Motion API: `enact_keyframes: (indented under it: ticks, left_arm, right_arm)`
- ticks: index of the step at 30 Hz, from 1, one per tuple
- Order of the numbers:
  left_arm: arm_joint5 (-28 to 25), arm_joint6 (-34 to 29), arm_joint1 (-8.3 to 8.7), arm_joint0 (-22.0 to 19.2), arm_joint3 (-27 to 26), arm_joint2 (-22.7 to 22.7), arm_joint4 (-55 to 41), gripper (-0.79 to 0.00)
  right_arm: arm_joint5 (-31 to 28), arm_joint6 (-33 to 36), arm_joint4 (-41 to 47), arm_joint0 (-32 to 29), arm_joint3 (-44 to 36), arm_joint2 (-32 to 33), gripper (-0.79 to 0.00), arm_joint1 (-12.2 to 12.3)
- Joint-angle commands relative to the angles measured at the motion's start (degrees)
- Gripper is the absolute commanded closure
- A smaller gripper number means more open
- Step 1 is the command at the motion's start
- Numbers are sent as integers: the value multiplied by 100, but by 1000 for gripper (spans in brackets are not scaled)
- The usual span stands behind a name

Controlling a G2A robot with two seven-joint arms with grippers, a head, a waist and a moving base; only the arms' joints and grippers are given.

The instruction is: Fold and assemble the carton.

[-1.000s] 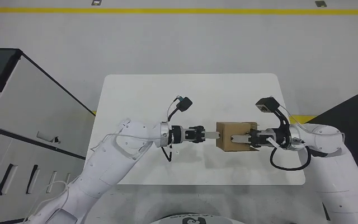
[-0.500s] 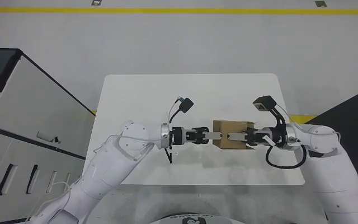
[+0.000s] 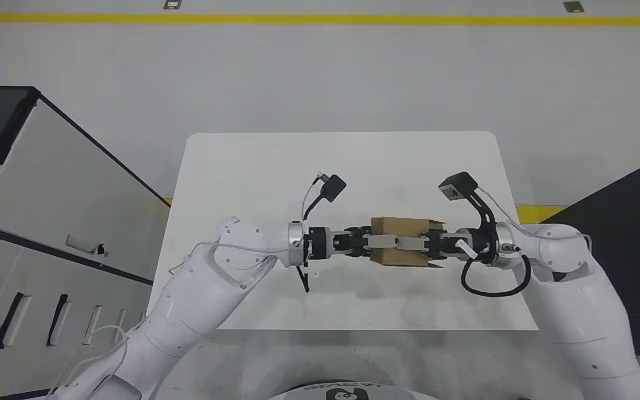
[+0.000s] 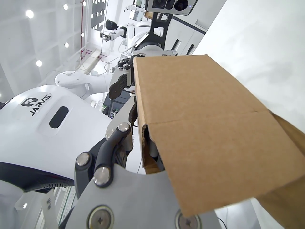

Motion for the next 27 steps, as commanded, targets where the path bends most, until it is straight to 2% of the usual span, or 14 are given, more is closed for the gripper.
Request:
enact_keyframes:
  ticks: [1,8,11,15,17,25,27]
  left_arm:
    - [17,-13,-1,-6,-2,2,13,-785]
    - [40,-15,-15,-28,32,32,11,-785]
    - [52,-12,-22,-40,73,49,6,-723]
    - [57,-18,-33,-59,109,68,-12,-545]
    - [60,-20,-38,-67,122,77,-19,-505]
    - [62,-30,-51,-103,159,81,-35,-502]
    - [52,-41,-54,-109,163,79,-43,-573]
  right_arm:
    - [-1,13,22,10,9,-16,0,1]
    - [-14,42,26,65,38,-66,0,8]
    - [-15,32,23,83,45,-64,0,13]
    - [-18,33,11,90,46,-66,0,20]
    - [-15,34,1,94,50,-67,0,24]
    - [-16,-1,22,101,75,-64,0,35]
    - [-22,-4,25,107,91,-62,0,38]
